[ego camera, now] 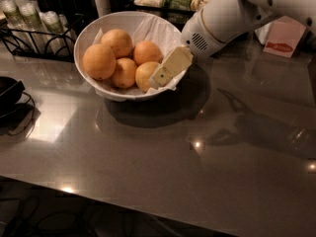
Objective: Pick orange from white bowl
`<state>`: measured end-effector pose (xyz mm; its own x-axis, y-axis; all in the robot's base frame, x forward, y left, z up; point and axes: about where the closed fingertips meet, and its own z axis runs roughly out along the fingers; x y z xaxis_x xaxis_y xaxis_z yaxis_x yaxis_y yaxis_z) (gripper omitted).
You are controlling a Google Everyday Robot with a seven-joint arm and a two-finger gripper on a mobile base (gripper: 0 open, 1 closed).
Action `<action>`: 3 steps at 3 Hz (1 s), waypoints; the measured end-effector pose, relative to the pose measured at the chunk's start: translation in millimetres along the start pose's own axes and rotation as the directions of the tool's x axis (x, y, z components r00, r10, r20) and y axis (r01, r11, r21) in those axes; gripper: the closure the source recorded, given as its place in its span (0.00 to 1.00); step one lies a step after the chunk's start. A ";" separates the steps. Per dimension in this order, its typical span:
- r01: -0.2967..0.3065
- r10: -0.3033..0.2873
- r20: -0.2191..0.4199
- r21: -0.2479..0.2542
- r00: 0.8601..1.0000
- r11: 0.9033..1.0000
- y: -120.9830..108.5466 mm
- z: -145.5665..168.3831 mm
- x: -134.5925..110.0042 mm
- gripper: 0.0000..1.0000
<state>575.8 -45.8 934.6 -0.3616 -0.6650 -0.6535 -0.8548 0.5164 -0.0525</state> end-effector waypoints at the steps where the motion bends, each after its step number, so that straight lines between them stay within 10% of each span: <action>1: 0.000 0.000 0.000 0.000 1.000 1.000 0.0 0.0 0.0 0.00; 3: 0.000 0.000 0.000 0.000 1.000 1.000 0.1 0.0 0.0 0.25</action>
Offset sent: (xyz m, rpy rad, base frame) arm 0.0000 0.0000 0.0000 0.0000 0.0000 0.0000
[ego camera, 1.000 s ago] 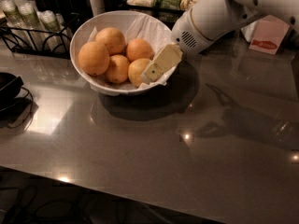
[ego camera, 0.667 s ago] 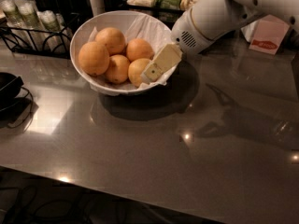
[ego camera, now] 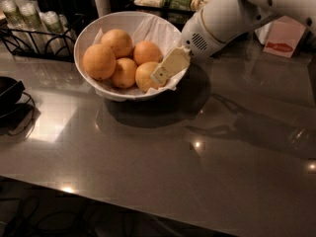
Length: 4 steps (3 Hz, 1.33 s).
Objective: Pick orange from white bowl
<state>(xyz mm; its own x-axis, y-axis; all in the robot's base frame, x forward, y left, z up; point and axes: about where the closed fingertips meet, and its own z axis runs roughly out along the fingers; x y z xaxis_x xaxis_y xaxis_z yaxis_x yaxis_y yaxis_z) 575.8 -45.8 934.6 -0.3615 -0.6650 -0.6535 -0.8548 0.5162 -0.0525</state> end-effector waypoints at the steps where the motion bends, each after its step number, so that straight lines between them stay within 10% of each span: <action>1: 0.000 0.000 0.000 0.000 1.000 1.000 0.0 0.2 0.0 0.24; 4: 0.034 -0.036 -0.032 -0.080 0.999 0.996 8.8 54.8 -5.4 0.20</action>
Offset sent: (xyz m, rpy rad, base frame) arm 0.0153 0.0069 -0.0169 -0.0553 0.0022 0.0312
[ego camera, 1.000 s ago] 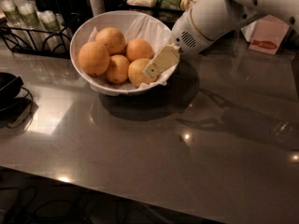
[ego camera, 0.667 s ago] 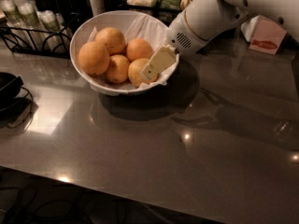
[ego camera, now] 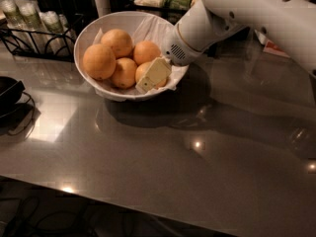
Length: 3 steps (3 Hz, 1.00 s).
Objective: Pick orange from white bowl
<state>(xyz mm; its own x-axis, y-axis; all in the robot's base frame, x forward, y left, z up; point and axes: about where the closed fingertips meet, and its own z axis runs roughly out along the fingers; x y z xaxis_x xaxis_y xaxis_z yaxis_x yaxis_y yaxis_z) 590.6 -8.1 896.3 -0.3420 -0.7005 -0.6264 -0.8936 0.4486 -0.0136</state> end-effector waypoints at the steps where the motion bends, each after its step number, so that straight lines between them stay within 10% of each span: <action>1: 0.003 -0.003 0.001 -0.003 1.000 1.000 1.0 9.0 -4.7 0.19; 3: 0.003 -0.003 -0.002 0.049 1.000 0.999 -4.5 15.5 -11.7 0.19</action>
Offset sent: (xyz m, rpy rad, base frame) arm 0.0112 0.0179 -0.0039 -0.0077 -0.0304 -0.0166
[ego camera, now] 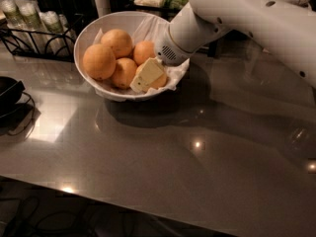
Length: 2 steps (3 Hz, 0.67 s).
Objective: Pick orange from white bowl
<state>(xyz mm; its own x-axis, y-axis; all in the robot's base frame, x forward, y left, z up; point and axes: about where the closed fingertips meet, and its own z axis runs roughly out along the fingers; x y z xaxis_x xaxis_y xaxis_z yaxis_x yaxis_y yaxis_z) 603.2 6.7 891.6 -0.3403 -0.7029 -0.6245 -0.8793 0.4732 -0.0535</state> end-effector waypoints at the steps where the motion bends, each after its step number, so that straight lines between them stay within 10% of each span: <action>1: -0.013 0.013 -0.010 0.035 1.000 0.999 -6.5 4.8 1.1 0.17; 2: -0.021 0.022 -0.019 0.043 1.000 0.999 -7.8 10.5 2.5 0.17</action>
Offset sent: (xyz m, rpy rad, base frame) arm 0.0140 -0.0017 -0.0154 -0.0328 -0.0058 -0.0648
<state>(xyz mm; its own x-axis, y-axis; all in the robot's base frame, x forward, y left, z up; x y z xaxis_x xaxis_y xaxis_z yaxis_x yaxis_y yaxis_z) 612.6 6.8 882.3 -0.3655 -0.7025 -0.6106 -0.8571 0.5099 -0.0736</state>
